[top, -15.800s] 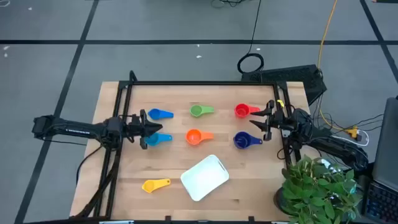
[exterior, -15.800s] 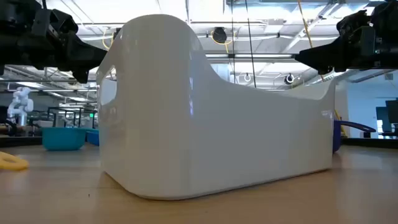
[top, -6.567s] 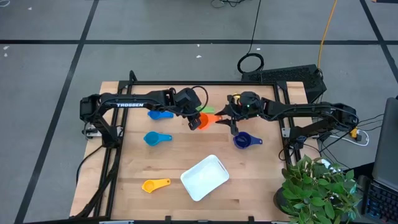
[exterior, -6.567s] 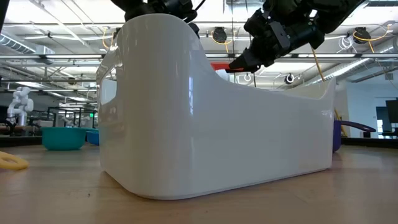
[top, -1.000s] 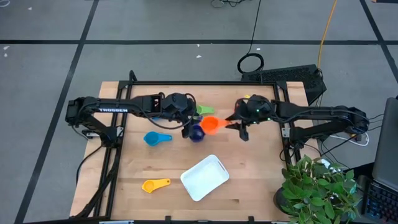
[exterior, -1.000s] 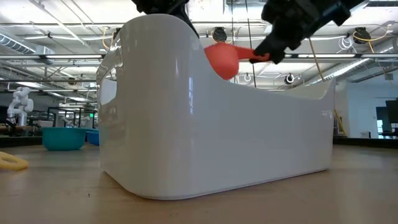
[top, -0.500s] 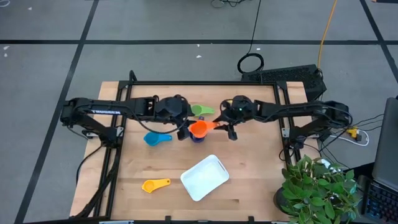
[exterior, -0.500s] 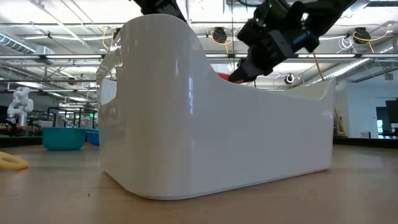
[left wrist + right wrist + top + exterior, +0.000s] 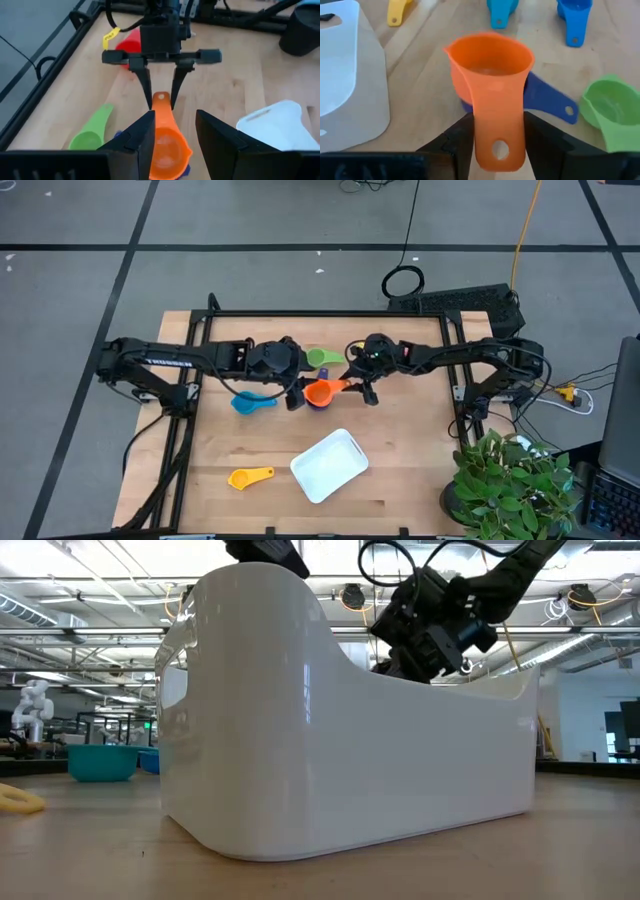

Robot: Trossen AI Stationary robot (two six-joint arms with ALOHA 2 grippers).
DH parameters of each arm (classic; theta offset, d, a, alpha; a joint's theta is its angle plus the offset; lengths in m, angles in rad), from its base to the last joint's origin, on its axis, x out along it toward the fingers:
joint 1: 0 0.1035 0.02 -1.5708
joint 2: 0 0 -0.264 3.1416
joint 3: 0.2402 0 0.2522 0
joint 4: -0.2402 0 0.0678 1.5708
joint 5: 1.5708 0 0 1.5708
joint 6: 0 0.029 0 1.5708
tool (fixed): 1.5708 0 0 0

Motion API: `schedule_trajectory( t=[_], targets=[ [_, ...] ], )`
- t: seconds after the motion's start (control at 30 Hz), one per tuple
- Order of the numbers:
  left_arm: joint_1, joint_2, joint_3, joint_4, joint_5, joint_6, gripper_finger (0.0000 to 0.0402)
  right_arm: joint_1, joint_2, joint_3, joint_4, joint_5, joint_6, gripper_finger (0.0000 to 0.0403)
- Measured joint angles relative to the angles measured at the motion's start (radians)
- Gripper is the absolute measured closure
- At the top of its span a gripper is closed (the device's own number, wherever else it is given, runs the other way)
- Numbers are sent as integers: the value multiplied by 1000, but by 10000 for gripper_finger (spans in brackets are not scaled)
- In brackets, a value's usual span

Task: Nest measuring cups in basket
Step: Stack the orange measuring cup on top of the dark blue measuring cup, then adjust the nested measuring cups

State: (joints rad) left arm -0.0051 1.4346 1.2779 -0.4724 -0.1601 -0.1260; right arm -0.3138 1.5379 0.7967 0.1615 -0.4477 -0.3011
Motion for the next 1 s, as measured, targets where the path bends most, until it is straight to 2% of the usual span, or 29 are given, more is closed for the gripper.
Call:
schedule_trajectory(
  t=[0.23,0.5,0.6,0.7,0.8,1.0],
  targets=[
    [5,-7,-115,102,0,-53,256,-1,0,0,4,0,-7,236],
    [5,-7,-203,137,-5,-171,256,-3,-15,0,-5,6,-2,234],
    [11,4,-229,134,-67,-251,256,-8,-52,0,-42,14,-2,234],
    [29,6,-255,133,-105,-344,256,-8,-92,0,-71,69,-3,234],
    [41,35,-262,138,-112,-407,256,-8,-128,0,-115,109,-8,234],
    [49,127,-263,190,-91,-426,256,-9,-176,0,-197,138,-7,234]
  ],
)
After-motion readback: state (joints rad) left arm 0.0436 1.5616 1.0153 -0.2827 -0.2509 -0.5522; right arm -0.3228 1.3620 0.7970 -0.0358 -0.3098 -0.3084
